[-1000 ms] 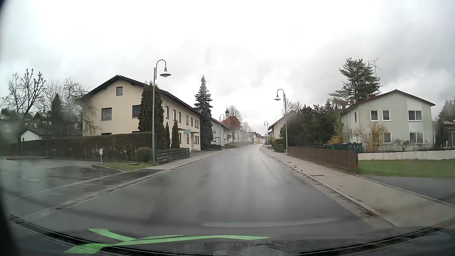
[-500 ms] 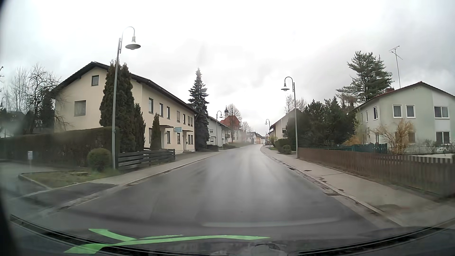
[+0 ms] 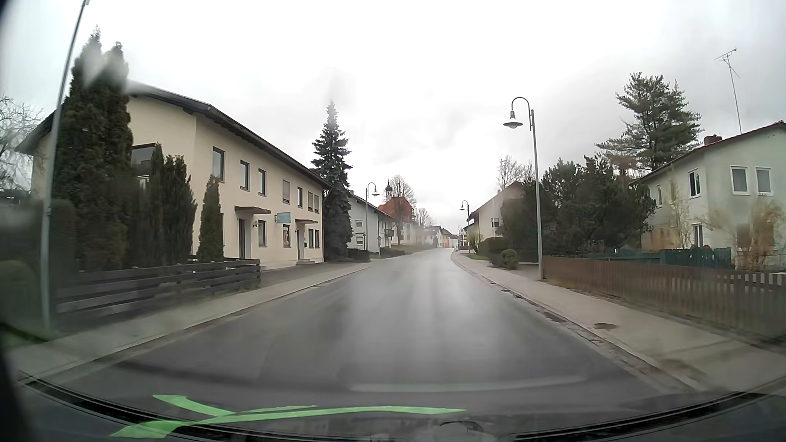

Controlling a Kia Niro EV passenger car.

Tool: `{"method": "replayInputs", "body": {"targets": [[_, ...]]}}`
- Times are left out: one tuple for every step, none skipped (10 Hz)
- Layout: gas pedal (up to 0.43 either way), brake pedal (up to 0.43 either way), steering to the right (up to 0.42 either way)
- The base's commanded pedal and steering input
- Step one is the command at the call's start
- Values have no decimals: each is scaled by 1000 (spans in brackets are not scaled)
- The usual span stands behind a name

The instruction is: Follow the waypoints while adhering to traffic rules and regulations

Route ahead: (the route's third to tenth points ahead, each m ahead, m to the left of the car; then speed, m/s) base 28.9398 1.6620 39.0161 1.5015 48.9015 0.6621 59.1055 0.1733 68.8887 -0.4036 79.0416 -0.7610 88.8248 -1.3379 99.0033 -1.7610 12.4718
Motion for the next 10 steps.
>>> {"method": "replayInputs", "body": {"targets": [[79, 0, 1], [87, 0, 2], [87, 0, 3], [87, 0, 3], [87, 0, 2], [87, 0, 2], [79, 0, 3], [79, 0, 2], [79, 0, 3], [67, 0, 2]]}}
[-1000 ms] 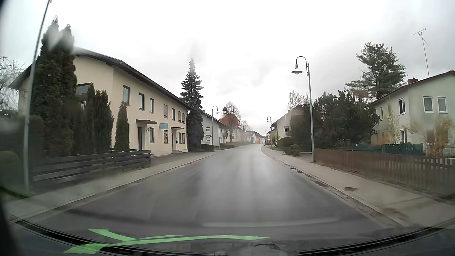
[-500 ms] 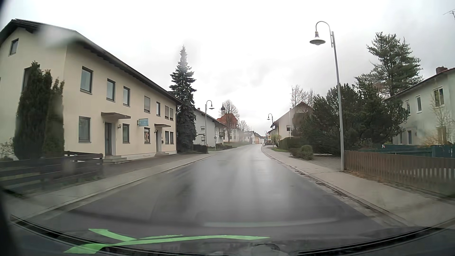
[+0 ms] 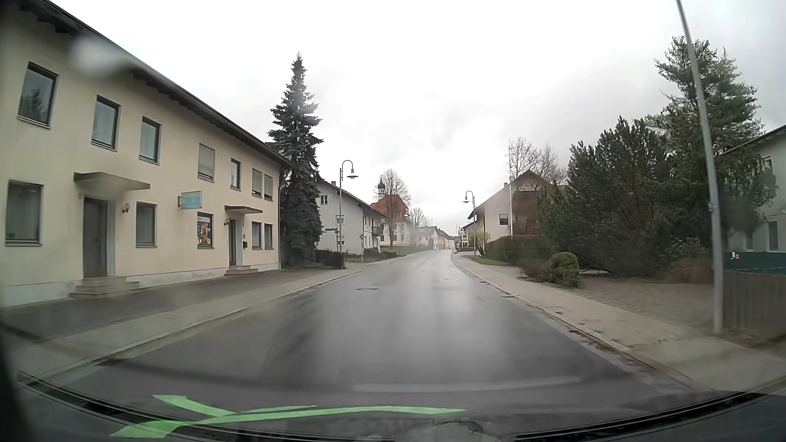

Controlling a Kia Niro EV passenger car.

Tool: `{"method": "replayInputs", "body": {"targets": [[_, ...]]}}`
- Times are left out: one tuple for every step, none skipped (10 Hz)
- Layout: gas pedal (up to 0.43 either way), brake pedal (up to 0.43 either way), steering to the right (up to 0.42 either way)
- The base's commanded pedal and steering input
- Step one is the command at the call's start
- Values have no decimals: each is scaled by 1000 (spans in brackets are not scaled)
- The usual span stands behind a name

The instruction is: Follow the waypoints while adhering to traffic rules and regulations

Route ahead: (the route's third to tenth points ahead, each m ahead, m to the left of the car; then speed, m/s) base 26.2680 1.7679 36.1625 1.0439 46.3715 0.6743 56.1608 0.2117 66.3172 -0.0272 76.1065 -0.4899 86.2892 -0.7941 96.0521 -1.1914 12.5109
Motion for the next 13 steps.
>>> {"method": "replayInputs", "body": {"targets": [[79, 0, 3], [79, 0, 4], [79, 0, 3], [79, 0, 4], [79, 0, 3], [79, 0, 3], [79, 0, 4], [79, 0, 3], [79, 0, 4], [79, 0, 3], [79, 0, 4], [79, 0, 4], [79, 0, 4]]}}
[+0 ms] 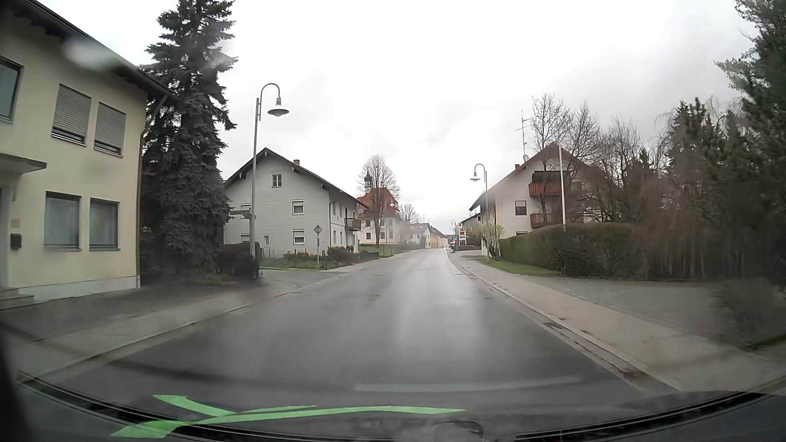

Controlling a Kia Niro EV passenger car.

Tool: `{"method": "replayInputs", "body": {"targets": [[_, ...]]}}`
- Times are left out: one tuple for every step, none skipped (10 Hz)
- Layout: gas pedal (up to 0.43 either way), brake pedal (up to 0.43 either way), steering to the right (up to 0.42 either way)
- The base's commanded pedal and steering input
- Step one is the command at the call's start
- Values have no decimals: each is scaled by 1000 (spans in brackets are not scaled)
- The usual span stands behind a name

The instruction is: Follow the waypoints while adhering to traffic rules and regulations

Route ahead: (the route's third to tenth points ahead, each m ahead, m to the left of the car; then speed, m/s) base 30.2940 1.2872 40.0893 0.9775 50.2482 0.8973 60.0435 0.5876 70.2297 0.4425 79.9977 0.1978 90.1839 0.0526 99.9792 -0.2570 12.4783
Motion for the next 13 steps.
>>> {"method": "replayInputs", "body": {"targets": [[67, 0, 4], [67, 0, 4], [59, 0, 3], [59, 0, 3], [59, 0, 4], [67, 0, 4], [87, 0, 3], [87, 0, 4], [87, 0, 4], [87, 0, 6], [87, 0, 6], [87, 0, 6], [79, 0, 7]]}}
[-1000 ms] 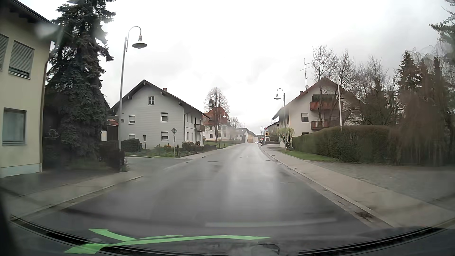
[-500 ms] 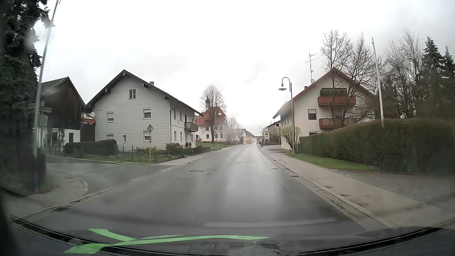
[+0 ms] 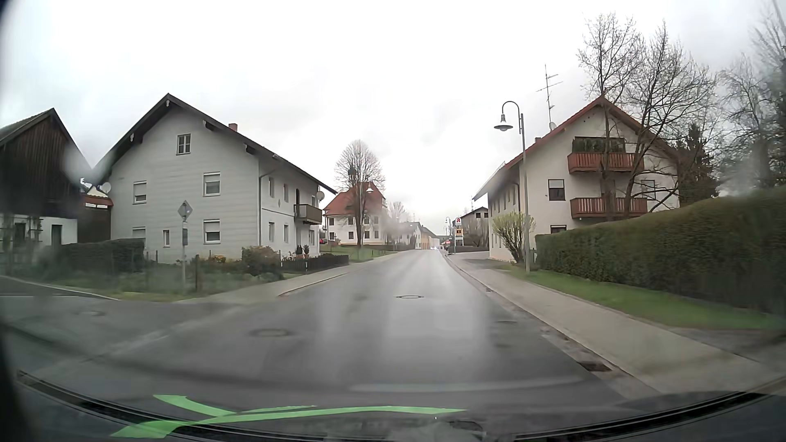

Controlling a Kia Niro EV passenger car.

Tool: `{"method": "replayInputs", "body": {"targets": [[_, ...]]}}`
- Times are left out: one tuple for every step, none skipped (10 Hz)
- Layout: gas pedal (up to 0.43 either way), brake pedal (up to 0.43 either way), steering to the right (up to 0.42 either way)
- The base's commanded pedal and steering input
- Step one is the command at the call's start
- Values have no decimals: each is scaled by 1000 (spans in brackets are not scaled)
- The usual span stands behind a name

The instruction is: Follow the waypoints while adhering to traffic rules and regulations

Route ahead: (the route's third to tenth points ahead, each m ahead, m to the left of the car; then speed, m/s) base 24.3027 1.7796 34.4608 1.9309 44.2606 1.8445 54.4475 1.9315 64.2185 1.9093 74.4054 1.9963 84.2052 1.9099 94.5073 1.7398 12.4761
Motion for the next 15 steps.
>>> {"method": "replayInputs", "body": {"targets": [[67, 0, 6], [67, 0, 6], [67, 0, 7], [67, 0, 6], [59, 0, 7], [59, 0, 6], [59, 0, 5], [59, 0, 4], [67, 0, 4], [79, 0, 4], [87, 0, 3], [110, 0, -1], [110, 0, -3], [118, 0, -3], [118, 0, -3]]}}
